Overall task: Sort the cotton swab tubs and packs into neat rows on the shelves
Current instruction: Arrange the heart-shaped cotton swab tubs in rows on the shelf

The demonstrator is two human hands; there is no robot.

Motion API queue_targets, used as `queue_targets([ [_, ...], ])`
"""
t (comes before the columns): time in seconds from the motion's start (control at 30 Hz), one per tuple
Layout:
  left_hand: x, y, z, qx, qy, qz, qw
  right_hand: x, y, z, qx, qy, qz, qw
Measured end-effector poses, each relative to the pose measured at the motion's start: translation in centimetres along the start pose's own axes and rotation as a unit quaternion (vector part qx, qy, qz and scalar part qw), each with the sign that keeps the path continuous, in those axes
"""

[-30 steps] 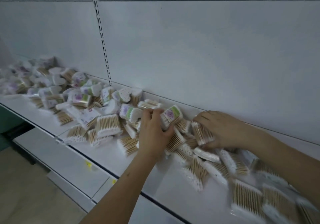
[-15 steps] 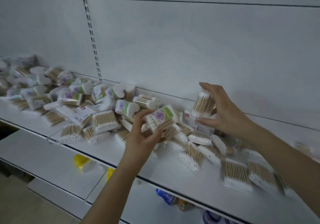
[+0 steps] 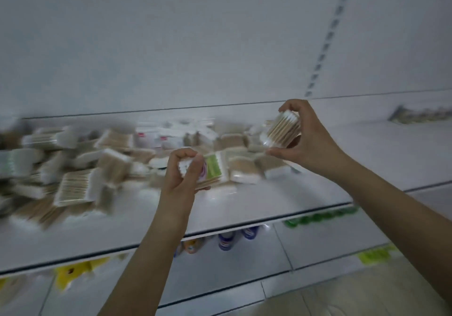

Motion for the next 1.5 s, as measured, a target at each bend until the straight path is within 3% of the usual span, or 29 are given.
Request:
queue_targets([
  [0.3,-18.1,0.4,2.8,0.011,0.046,0.122,0.991,18.0,-9.3,-7.7,-0.064,-0.113,-0.087,0.988],
  [0.53,-34.2,1.3,7.2,-0.032,0.144,0.198,0.969,30.5,-16.3,-16.3,-0.104,-0.201,-0.076,0.971],
  [0.67,-41.8,2.3,8.8,-0.001,0.178,0.217,0.960,35.3,-18.9,-20.2,-0.129,-0.206,-0.100,0.965],
  [0.93,-49.3,7.8,10.1,-0.008,0.260,0.249,0.933,37.8,-18.9,-27.6,-0.146,-0.224,-0.139,0.954],
  [1.17,-53.5,14.1,11.6,-0.050,0.370,0.278,0.885,37.0,-15.9,-33.8,-0.204,-0.200,-0.190,0.939],
  [1.3,-54.9,17.6,12.1,-0.104,0.419,0.304,0.849,36.7,-12.2,-36.5,-0.200,-0.169,-0.160,0.952],
  [1.5,-56.1,21.2,14.9,-0.147,0.417,0.262,0.858,34.8,-8.2,-40.4,-0.176,-0.141,-0.111,0.968],
])
Point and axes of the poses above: each hand's wrist, its own y-axis towards the middle knuckle, its own x-axis out of the back of the hand, z = x × y, the point moved 1 cm from there along y, towards the middle knuckle, and after that the axes turned 6 degrees about x, right-handed, at the moved point
